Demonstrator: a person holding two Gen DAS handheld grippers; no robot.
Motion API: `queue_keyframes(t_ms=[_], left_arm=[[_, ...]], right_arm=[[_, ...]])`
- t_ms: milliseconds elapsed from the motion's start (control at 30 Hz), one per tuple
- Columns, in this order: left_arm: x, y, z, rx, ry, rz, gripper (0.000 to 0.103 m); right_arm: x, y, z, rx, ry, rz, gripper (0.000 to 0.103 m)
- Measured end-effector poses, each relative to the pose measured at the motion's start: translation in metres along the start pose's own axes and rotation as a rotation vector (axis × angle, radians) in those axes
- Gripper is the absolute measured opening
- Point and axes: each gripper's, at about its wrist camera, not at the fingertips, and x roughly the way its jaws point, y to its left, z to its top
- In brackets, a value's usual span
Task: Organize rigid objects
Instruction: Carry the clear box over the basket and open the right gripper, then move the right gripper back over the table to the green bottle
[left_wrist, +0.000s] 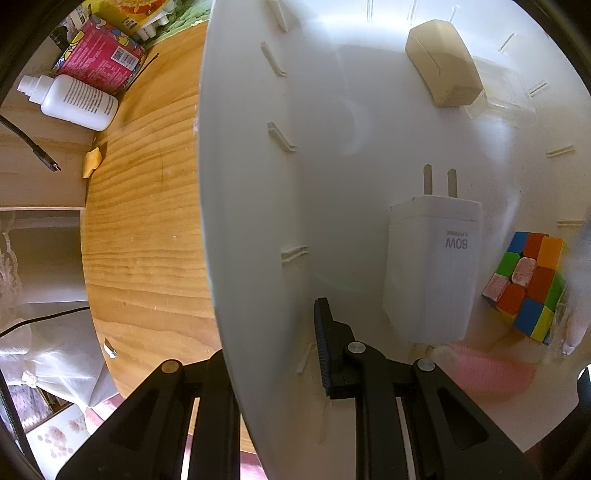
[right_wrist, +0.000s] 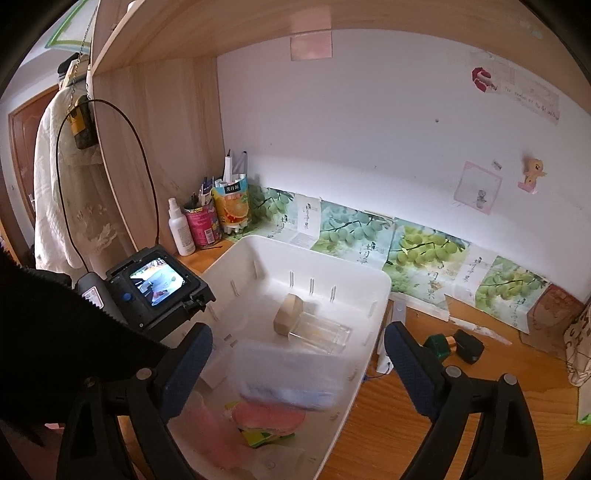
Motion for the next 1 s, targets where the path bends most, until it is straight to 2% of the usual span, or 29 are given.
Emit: queue_keyframes(t_ms=[333, 667, 1000], left_arm=[[0.004, 0.004, -0.007, -0.02, 0.005, 0.013, 0.02], [0.009, 0.01, -0.014, -0.076, -0.003, 0.047, 0.02], [0.01, 0.015, -0.024, -0.128, -0.031, 0.05, 0.02]], right_arm=[[-0.001, -0.027, -0.007, 0.063, 0.037, -0.021, 0.096], [0.022, -0.086, -0.023, 0.231, 0.151, -0.054, 0.096], [0.048, -0.148, -0.036, 0.339, 0.186, -0.088, 0.096]])
